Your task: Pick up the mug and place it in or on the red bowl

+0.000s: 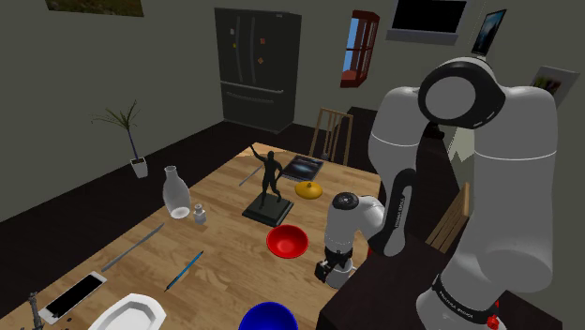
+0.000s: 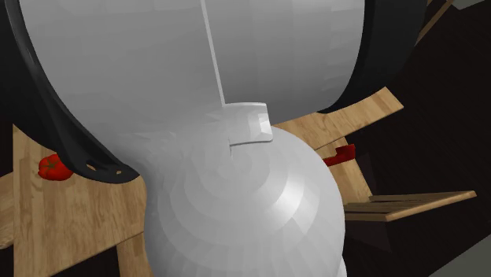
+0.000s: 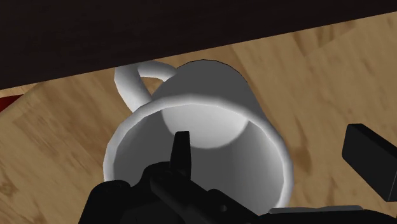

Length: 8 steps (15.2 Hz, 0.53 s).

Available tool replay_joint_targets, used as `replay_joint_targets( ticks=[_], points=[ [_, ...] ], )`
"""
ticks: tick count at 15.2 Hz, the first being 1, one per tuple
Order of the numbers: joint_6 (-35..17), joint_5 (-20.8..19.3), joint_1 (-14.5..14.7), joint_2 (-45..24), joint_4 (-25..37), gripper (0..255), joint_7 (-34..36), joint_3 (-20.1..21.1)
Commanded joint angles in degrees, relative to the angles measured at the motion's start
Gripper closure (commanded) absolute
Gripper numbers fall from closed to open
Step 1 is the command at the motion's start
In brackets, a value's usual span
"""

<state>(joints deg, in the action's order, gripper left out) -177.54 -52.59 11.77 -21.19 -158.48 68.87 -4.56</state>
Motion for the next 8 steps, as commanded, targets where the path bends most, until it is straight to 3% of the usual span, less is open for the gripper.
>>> replay_joint_targets(
  ticks=[1, 3, 4, 8],
  points=[
    [-0.03, -0.04, 0.06, -0.04, 0.02, 0, 0.05, -0.05],
    [-0.01, -0.02, 0.03, -0.02, 0.01, 0, 0.02, -0.03],
    [-0.01, -0.02, 0.03, -0.02, 0.01, 255, 0.02, -0.03],
    [-0.01, -0.02, 0.03, -0.02, 0.01, 255, 0.02, -0.03]
  ],
)
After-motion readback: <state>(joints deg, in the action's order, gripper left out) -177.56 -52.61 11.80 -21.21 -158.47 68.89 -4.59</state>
